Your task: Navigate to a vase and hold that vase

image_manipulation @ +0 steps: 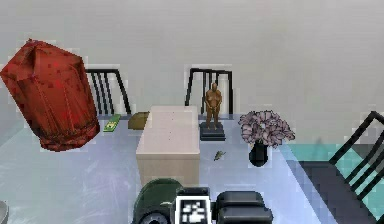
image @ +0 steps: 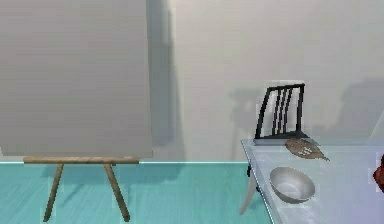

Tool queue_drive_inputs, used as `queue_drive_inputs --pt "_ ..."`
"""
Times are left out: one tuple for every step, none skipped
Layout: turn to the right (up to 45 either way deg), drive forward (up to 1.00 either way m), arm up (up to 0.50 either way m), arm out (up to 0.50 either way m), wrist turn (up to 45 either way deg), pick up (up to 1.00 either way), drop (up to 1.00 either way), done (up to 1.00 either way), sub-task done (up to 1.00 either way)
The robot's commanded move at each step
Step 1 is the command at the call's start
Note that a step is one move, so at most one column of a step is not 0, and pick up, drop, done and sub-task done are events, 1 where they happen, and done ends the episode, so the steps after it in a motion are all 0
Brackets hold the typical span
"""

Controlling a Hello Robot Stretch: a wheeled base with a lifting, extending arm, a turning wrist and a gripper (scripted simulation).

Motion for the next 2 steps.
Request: queue_drive_inputs --pt "0.0 0.00 0.00 0.00 45.0 0.00 0.00 0.00 0.00" --pt "0.0 0.00 0.00 0.00 36.0 0.00 0.00 0.00 0.00"
